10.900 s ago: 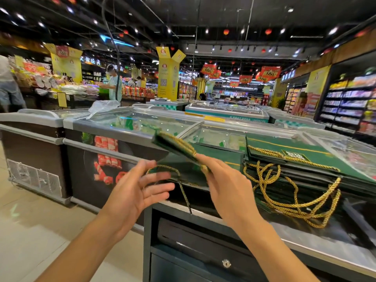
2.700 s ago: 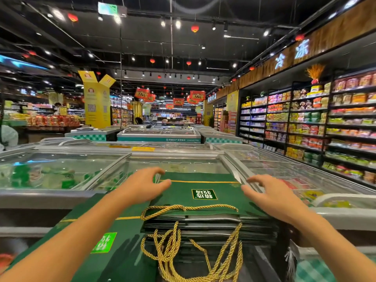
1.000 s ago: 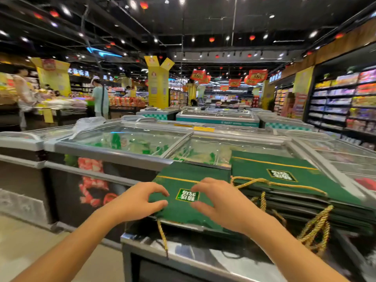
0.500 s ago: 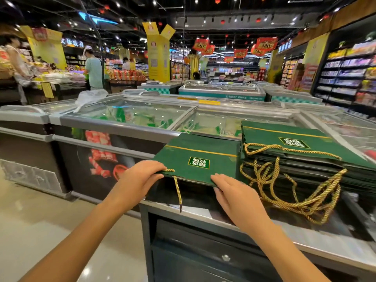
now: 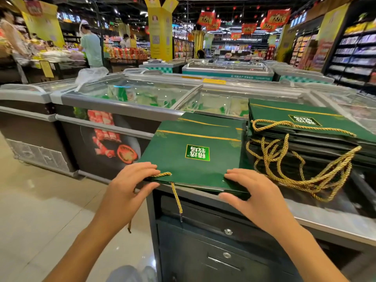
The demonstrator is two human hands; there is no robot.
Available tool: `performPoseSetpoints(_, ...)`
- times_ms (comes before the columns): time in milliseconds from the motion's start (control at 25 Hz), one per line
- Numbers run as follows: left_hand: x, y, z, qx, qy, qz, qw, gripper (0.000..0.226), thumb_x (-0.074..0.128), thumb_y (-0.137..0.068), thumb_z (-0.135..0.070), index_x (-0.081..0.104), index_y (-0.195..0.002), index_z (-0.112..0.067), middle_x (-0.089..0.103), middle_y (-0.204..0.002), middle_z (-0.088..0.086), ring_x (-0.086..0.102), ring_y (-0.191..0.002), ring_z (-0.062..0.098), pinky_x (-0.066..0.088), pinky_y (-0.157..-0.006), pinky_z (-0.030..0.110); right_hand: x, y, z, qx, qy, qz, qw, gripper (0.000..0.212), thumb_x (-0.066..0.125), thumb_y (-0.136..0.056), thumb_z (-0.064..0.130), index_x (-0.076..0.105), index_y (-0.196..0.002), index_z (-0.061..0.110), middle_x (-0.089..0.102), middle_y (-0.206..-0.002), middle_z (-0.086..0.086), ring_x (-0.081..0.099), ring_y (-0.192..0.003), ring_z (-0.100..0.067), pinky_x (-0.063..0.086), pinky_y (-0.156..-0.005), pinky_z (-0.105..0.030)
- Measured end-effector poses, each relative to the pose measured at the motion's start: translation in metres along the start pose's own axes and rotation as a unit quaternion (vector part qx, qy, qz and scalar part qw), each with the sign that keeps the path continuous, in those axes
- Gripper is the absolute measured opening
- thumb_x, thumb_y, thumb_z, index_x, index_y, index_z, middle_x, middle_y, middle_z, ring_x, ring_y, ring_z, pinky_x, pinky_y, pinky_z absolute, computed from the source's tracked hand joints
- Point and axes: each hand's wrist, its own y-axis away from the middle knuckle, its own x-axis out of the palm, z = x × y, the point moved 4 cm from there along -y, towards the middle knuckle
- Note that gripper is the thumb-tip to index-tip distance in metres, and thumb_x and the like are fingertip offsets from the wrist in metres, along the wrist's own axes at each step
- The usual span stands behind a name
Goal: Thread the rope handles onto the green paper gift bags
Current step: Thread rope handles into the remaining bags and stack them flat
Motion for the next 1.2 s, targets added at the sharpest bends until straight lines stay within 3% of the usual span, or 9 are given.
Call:
performPoseSetpoints(120,-0.002,0.002,0.001,-0.084,0.06,-0.017,0.995,0.045,0.081,-0.08,-0.018,0.068,-0.123,-0.025,0.059,-0.129,-0.014,0.052,-0.125,0.002,0.04,-0.105,0.015,0.0,0.001,-0.01,0.052,-0.103,0.035,0.993,0.062,0.065,-0.076,0.068,0.074,-0.12,0.026,0.067,-0.127,0.015,0.06,-0.121,-0.003,0.047,-0.106,-0.027)
performPoseSetpoints(280,-0.006,0.019,0.011,-0.186,0.141,-0.059,0.971,0.071,0.079,-0.079,0.001,0.055,-0.133,-0.037,0.051,-0.131,-0.017,0.057,-0.12,0.002,0.053,-0.09,0.015,0.001,0.0,-0.011,0.061,-0.139,0.05,0.987,0.062,0.069,-0.072,0.066,0.074,-0.118,0.025,0.067,-0.125,0.016,0.06,-0.118,-0.002,0.045,-0.103,-0.02)
performPoseSetpoints(360,-0.007,0.03,0.021,-0.247,0.145,-0.062,0.956,0.062,0.075,-0.084,0.0,0.057,-0.123,-0.044,0.061,-0.12,-0.014,0.062,-0.109,0.0,0.055,-0.086,0.016,0.002,-0.001,-0.013,0.067,-0.14,0.057,0.986,0.057,0.074,-0.073,0.059,0.073,-0.119,0.025,0.067,-0.124,0.016,0.06,-0.116,-0.001,0.042,-0.1,-0.01)
performPoseSetpoints(480,-0.002,0.048,0.042,-0.339,0.155,-0.021,0.928,0.026,0.069,-0.092,-0.009,0.071,-0.104,-0.033,0.076,-0.092,-0.005,0.072,-0.091,0.013,0.059,-0.086,0.034,0.003,0.0,-0.016,0.071,-0.14,0.058,0.986,0.053,0.078,-0.074,0.054,0.073,-0.119,0.025,0.067,-0.123,0.015,0.06,-0.114,-0.001,0.037,-0.094,-0.001)
performPoseSetpoints(560,0.002,0.058,0.05,-0.378,0.165,0.021,0.911,0.015,0.066,-0.095,-0.016,0.075,-0.098,-0.027,0.077,-0.087,-0.005,0.073,-0.087,0.015,0.058,-0.086,0.038,0.003,0.0,-0.016,0.071,-0.142,0.06,0.986,0.053,0.078,-0.074,0.053,0.073,-0.118,0.025,0.067,-0.122,0.015,0.06,-0.113,-0.002,0.037,-0.093,0.0)
performPoseSetpoints(720,0.01,0.072,0.057,-0.403,0.164,0.093,0.895,0.016,0.064,-0.095,-0.03,0.079,-0.097,-0.025,0.078,-0.091,-0.002,0.072,-0.093,0.016,0.056,-0.089,0.037,0.003,-0.001,-0.015,0.065,-0.142,0.057,0.986,0.052,0.078,-0.075,0.052,0.072,-0.119,0.024,0.067,-0.121,0.015,0.059,-0.112,-0.002,0.036,-0.092,0.0)
performPoseSetpoints(920,0.017,0.079,0.052,-0.412,0.174,0.151,0.881,0.039,0.053,-0.087,-0.056,0.078,-0.1,-0.029,0.076,-0.097,-0.005,0.069,-0.097,0.014,0.056,-0.09,0.036,0.004,0.0,-0.016,0.064,-0.142,0.06,0.986,0.053,0.077,-0.076,0.052,0.072,-0.12,0.023,0.067,-0.123,0.012,0.06,-0.113,-0.005,0.038,-0.094,-0.004)
performPoseSetpoints(1040,0.024,0.085,0.051,-0.417,0.175,0.19,0.871,0.033,0.054,-0.093,-0.052,0.079,-0.1,-0.031,0.076,-0.1,-0.008,0.071,-0.096,0.012,0.057,-0.093,0.037,0.004,0.0,-0.016,0.063,-0.144,0.061,0.986,0.055,0.075,-0.075,0.054,0.072,-0.121,0.023,0.067,-0.123,0.012,0.059,-0.113,-0.005,0.038,-0.094,-0.005)
performPoseSetpoints(1200,0.024,0.088,0.047,-0.424,0.191,0.186,0.866,0.016,0.064,-0.097,-0.028,0.078,-0.103,-0.03,0.077,-0.099,-0.007,0.074,-0.096,0.013,0.054,-0.098,0.041,0.005,0.0,-0.017,0.066,-0.142,0.063,0.986,0.053,0.078,-0.077,0.051,0.071,-0.121,0.023,0.067,-0.123,0.012,0.059,-0.113,-0.005,0.038,-0.094,-0.006)
